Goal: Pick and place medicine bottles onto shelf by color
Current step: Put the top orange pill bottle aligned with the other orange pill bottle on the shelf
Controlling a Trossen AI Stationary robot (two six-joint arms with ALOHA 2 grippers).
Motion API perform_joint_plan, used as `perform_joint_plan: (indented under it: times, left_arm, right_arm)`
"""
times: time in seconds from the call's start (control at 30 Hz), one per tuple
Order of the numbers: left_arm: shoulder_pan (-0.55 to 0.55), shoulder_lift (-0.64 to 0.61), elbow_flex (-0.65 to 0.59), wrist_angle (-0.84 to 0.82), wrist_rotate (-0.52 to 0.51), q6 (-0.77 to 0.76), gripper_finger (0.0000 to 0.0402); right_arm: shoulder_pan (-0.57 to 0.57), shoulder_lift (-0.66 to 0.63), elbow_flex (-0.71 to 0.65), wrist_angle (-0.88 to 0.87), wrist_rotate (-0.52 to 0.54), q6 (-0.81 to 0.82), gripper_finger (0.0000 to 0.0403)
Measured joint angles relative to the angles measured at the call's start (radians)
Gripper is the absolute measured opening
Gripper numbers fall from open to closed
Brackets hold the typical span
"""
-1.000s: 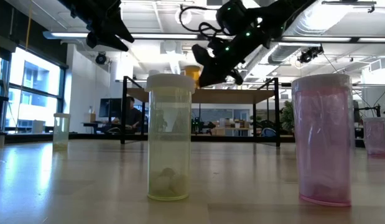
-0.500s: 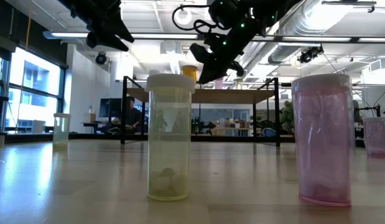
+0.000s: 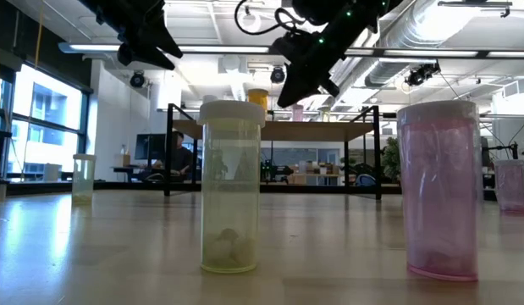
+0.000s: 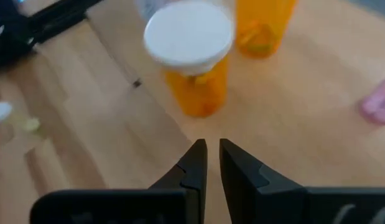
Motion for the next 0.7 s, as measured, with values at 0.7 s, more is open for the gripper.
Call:
perform_joint_plan:
  times: [0.7]
  left_arm:
    - [0.000, 0.000, 0.000, 0.000, -0.003, 0.000, 0.0225]
  right_arm:
    - [-0.029, 0.102, -0.001, 0.211, -0.041, -0.161, 0.0034]
